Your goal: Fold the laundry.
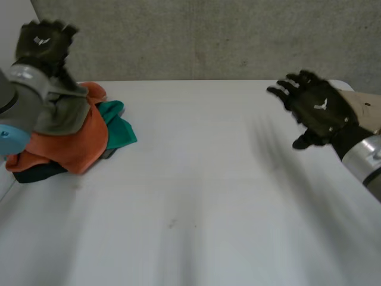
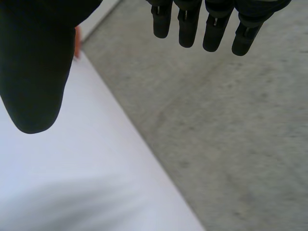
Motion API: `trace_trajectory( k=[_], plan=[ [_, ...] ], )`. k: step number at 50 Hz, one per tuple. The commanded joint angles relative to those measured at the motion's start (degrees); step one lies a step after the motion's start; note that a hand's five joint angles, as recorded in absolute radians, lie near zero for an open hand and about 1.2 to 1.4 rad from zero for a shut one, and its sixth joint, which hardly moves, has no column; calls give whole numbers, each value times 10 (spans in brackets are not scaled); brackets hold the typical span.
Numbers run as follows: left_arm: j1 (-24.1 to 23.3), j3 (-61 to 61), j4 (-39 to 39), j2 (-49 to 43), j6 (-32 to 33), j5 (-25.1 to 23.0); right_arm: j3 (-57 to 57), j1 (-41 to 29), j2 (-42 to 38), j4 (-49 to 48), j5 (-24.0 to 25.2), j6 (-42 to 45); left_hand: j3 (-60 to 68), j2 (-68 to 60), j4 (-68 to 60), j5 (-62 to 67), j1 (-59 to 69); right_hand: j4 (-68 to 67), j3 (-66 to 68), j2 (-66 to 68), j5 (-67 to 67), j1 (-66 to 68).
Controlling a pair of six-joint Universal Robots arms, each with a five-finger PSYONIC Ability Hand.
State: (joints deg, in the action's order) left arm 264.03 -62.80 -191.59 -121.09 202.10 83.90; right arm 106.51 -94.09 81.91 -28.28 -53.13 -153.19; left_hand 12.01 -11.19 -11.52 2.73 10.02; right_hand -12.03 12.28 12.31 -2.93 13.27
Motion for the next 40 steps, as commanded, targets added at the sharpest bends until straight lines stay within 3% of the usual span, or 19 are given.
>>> trace_trajectory(
  k=[1,4,7,8,11,15,19,24,30,34,40],
  plan=[
    [79,81,-26,-170,83,-68,22,-3,21,105,-11,18,15,-24,-20,8,35,20,-23,-23,29,-33],
    [83,104,-25,-198,97,-65,23,1,18,125,-12,32,161,-170,-166,154,181,20,-23,-23,29,-33],
    [80,113,-24,-202,98,-58,25,4,18,131,-14,42,616,-625,-621,609,636,20,-23,-23,29,-33],
    [75,109,-27,-196,96,-50,25,4,18,131,-14,42,679,-687,-684,672,699,20,-23,-23,29,-33],
    [66,97,-25,-165,87,-27,27,4,18,131,-15,42,680,-688,-685,673,700,20,-23,-23,29,-33],
    [17,46,-28,-63,30,2,27,4,19,130,-15,39,680,-688,-685,673,700,20,-23,-23,29,-33],
    [-66,-14,-21,49,-73,6,26,5,25,130,-25,33,680,-688,-685,673,700,20,-23,-23,29,-33],
    [-159,-56,-18,111,-154,3,19,4,26,132,-62,28,680,-688,-685,673,700,20,-23,-23,29,-33],
    [-256,-66,-16,104,-230,3,18,5,26,132,-83,27,680,-688,-685,673,700,20,-23,-23,29,-33],
    [-320,-51,-24,48,-266,0,19,6,22,130,-83,27,680,-688,-685,673,700,20,-23,-23,29,-33],
    [-350,-7,-19,-53,-295,-12,19,13,14,131,-83,27,680,-688,-685,673,700,20,-23,-23,29,-33]
  ],
)
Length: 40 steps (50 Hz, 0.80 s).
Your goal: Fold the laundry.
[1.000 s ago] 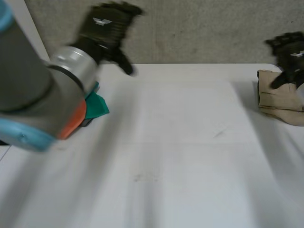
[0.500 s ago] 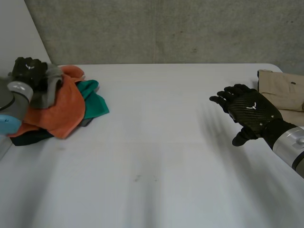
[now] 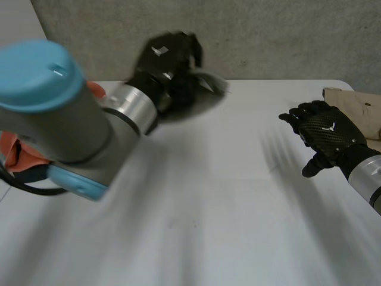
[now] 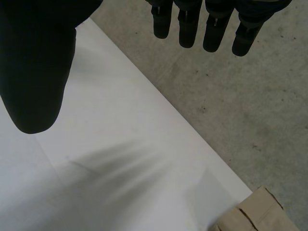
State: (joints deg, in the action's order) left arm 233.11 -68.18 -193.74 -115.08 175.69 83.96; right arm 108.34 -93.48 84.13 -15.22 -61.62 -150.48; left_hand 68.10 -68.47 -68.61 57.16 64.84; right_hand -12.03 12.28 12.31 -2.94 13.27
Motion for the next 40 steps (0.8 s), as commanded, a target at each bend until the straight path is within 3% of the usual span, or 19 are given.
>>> trace_trajectory(
  k=[1,5,8,10,12,17,20,26,32,37,40],
  plan=[
    [-49,50,3,-124,-39,-19,0,7,-14,0,2,1,119,-115,-114,128,152,20,-23,-23,29,-33],
    [-82,53,3,-155,-78,-68,-2,8,-33,-1,1,2,119,-115,-114,128,152,20,-23,-23,29,-33],
    [-86,48,-1,-159,-85,-86,-5,10,-37,-1,0,1,-335,339,340,-326,-303,20,-23,-23,29,-33],
    [-86,46,-1,-152,-84,-82,-6,15,-37,1,-3,1,-484,487,489,-474,-451,20,-23,-23,29,-33],
    [-86,46,1,-145,-84,-76,-5,17,-36,3,-4,0,-533,537,538,-524,-501,20,-23,-23,29,-33],
    [-65,37,8,-89,-71,-45,-5,15,-34,14,-25,-9,-542,546,547,-532,-509,20,-23,-23,29,-33],
    [-15,-2,20,-34,-33,-38,-11,11,-27,39,-43,-31,-542,546,547,-532,-509,20,-23,-23,29,-33],
    [66,-77,36,53,95,-39,-34,-22,-12,134,-61,-65,-544,547,549,-534,-511,20,-23,-23,29,-33],
    [128,-124,71,57,227,-39,-38,-64,-8,189,-61,-92,-547,551,552,-537,-514,20,-23,-23,29,-33],
    [191,-130,74,40,336,-49,-49,-119,-37,165,-75,-120,-550,554,555,-541,-518,20,-23,-23,29,-33],
    [207,-118,73,3,366,-61,-64,-154,-88,117,-100,-126,-550,554,555,-541,-518,20,-23,-23,29,-33]
  ],
)
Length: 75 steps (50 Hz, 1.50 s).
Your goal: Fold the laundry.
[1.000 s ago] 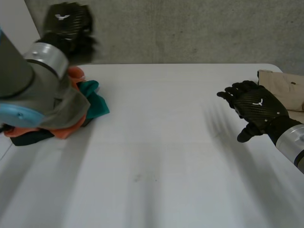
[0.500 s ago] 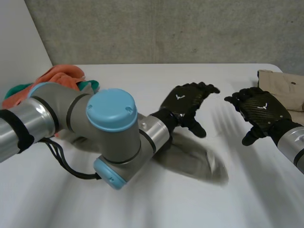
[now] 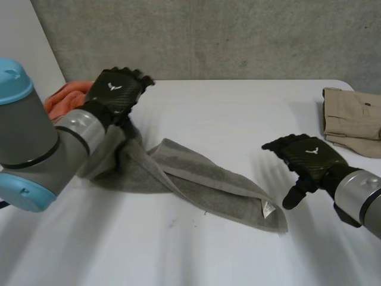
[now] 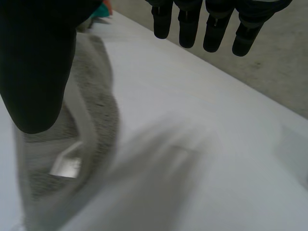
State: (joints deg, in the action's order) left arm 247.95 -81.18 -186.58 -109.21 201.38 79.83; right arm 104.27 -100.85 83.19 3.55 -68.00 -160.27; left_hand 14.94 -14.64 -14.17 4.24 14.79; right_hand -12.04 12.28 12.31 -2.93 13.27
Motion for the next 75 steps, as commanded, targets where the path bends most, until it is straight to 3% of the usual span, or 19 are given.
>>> trace_trajectory(
  k=[1,7,13,16,19,20,24,28,35,40,43,49,54,60,65,68,70,75],
  plan=[
    [67,28,2,-84,124,-33,-27,-88,-91,-82,-46,-28,-17,14,9,-10,-16,20,-22,-22,29,-32],
    [78,65,28,-160,148,-73,-49,-123,-164,-130,-99,-22,-4,1,-4,3,-2,-27,25,25,-19,15],
    [88,78,36,-196,183,-62,-74,-140,-213,-144,-112,-18,74,-77,-81,81,75,-101,99,99,-92,89],
    [94,74,34,-196,188,-40,-84,-141,-225,-159,-119,-15,260,-263,-268,267,261,-286,283,283,-277,274],
    [90,66,35,-188,183,-30,-88,-134,-221,-179,-130,-2,567,-570,-575,574,569,-678,676,676,-669,666],
    [87,64,35,-183,180,-29,-88,-132,-219,-181,-135,1,650,-653,-657,657,651,-680,677,677,-671,667],
    [54,41,34,-118,152,-25,-86,-129,-196,-184,-155,14,651,-654,-658,658,652,-680,677,677,-671,667],
    [24,19,38,-47,111,-24,-81,-125,-110,-174,-159,41,651,-654,-658,658,652,-680,677,677,-671,667],
    [-2,-20,36,123,18,-13,-127,-44,1,-109,-155,120,651,-654,-658,658,652,-680,677,677,-671,667],
    [-2,-68,38,198,-17,-13,-193,-22,7,-48,-152,137,651,-654,-658,658,652,-680,677,677,-671,667],
    [-2,-108,36,207,-16,-19,-229,-17,-35,-29,-149,136,651,-654,-658,658,652,-680,677,677,-671,667],
    [-16,-196,-1,198,-14,-22,-270,-22,-122,4,-160,144,651,-654,-658,658,652,-680,677,677,-671,667],
    [-30,-217,-48,137,-12,-18,-286,-20,-153,15,-162,151,651,-654,-658,658,652,-680,677,677,-671,667],
    [-35,-110,-98,51,8,-13,-367,-23,-210,10,-162,142,651,-654,-658,658,652,-680,677,677,-671,667],
    [-45,14,-109,-22,30,-13,-426,-31,-258,-22,-190,144,651,-654,-658,658,652,-680,677,677,-671,667],
    [-72,51,-76,-52,31,-13,-421,-39,-262,-24,-204,145,379,-382,-387,386,381,-680,677,677,-671,667],
    [-88,45,-30,-60,31,-13,-402,-43,-259,-24,-208,144,263,-266,-271,270,264,-680,677,677,-671,667],
    [-92,-17,68,-37,23,-6,-349,-40,-245,-28,-205,145,166,-169,-174,173,168,-680,677,677,-671,667]
  ],
)
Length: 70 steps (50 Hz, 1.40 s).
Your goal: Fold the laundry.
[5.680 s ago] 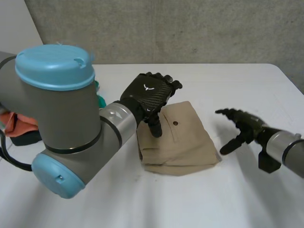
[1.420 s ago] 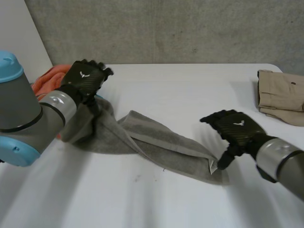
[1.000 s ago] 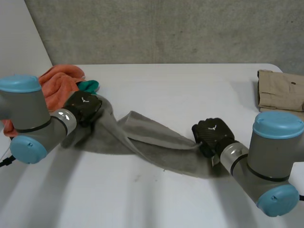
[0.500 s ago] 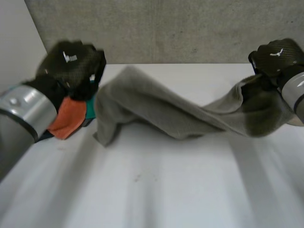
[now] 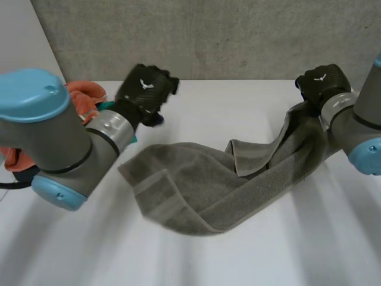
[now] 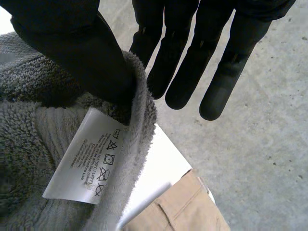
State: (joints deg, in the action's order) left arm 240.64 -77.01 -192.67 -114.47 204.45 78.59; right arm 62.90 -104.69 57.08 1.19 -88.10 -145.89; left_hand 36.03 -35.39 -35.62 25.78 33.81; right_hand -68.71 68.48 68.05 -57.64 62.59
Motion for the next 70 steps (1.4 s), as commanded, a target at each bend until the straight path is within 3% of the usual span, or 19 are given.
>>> trace_trajectory(
  k=[1,7,13,21,28,32,40,44,56,64,65,66,67,70],
  plan=[
    [-19,-73,140,27,-7,9,71,-2,19,-5,-3,0,-46,40,42,-44,-24,-113,115,120,-124,174],
    [-28,-188,143,118,-5,14,116,0,25,-5,7,1,-139,132,134,-136,-116,-113,115,120,-124,174],
    [-43,-226,136,155,-3,15,150,1,26,-6,13,1,-139,132,135,-136,-116,-113,115,120,-124,174],
    [-43,-201,92,60,12,54,190,5,27,-6,19,0,-108,102,104,-106,-86,-113,115,120,-124,174],
    [-47,-152,87,-23,84,125,200,20,29,-6,29,0,-100,94,96,-98,-78,-113,115,120,-124,174],
    [-47,-133,86,-37,104,141,196,26,33,-6,29,0,-6,0,2,-4,16,-113,115,120,-124,174],
    [-57,-122,84,-43,103,142,187,28,33,-7,29,0,439,-446,-444,442,462,-113,115,120,-124,174],
    [-75,-129,79,-21,103,144,178,27,35,-4,29,6,440,-446,-444,442,462,-113,115,120,-124,174],
    [-82,-168,85,204,57,147,52,29,81,70,22,-2,440,-446,-444,442,462,-113,115,120,-124,174],
    [-83,-178,87,284,7,142,-104,48,-45,32,21,-119,440,-446,-444,442,462,-113,115,120,-124,174],
    [-84,-179,87,284,2,142,-115,50,-63,23,22,-136,440,-446,-444,442,462,-60,63,67,-71,121],
    [-85,-181,86,285,-1,142,-119,52,-74,16,23,-146,440,-446,-444,442,462,87,-85,-80,76,-26],
    [-86,-181,86,285,-4,141,-127,53,-98,8,19,-162,440,-446,-444,442,462,578,-576,-571,567,-517],
    [-83,-177,86,285,-19,141,-130,54,-115,7,16,-160,440,-446,-444,442,462,587,-585,-580,576,-526]
  ],
)
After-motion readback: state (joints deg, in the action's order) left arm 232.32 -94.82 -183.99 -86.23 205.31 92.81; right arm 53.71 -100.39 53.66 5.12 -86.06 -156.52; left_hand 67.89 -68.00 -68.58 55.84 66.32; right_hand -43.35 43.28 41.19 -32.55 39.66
